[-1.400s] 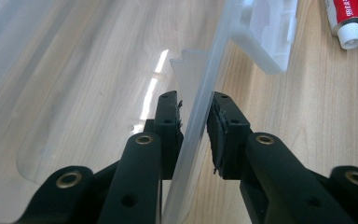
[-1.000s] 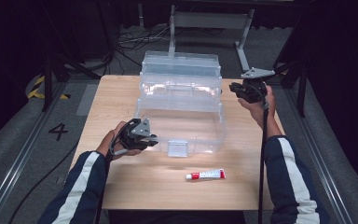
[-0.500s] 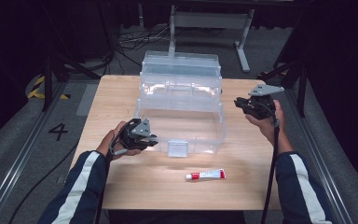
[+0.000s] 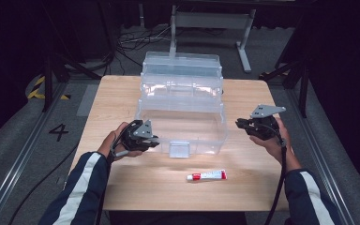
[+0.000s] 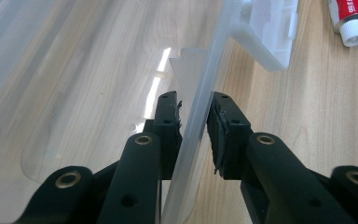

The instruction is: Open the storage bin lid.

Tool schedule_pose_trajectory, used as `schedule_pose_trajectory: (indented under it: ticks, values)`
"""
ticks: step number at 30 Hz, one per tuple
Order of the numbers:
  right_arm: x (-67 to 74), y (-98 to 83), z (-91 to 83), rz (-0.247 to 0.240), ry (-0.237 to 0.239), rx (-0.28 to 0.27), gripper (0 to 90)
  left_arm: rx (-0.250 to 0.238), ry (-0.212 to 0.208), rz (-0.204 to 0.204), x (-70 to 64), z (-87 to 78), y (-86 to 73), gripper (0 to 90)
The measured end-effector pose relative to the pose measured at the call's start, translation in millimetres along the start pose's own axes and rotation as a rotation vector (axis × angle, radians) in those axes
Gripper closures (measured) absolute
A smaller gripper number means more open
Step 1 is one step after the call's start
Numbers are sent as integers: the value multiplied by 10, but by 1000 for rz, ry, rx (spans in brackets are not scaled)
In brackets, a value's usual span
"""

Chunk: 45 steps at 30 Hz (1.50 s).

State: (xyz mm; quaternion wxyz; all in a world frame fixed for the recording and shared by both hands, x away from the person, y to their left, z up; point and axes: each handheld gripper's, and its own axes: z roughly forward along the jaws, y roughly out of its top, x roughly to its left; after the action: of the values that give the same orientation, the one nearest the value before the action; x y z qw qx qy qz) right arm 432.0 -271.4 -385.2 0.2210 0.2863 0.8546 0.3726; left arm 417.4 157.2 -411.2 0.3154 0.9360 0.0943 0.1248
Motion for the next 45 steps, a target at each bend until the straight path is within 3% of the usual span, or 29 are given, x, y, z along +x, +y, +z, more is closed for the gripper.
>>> schedule_pose_trajectory:
  ticks: [15,22,30,31,38,43,44,45]
  values:
    - [479,-233,56,-91,149,78,821,26,22,12,-33,15,52,727]
    - [625,-258,102,-115,198,100,817,19,17,12,-41,11,54,707]
    - [873,-263,229,-181,273,157,798,14,50,-1,-62,-27,63,653]
    - [930,-246,247,-209,275,175,790,10,55,0,-70,-42,67,641]
    - [1076,-183,283,-239,334,179,768,-37,103,-15,-125,-219,74,581]
    - [1144,-150,299,-256,359,189,721,-87,141,-58,-158,-361,14,472]
    - [1167,-133,303,-258,378,196,689,-113,173,-89,-175,-442,-28,453]
    - [1178,-127,305,-261,384,202,671,-117,176,-95,-188,-480,-50,430]
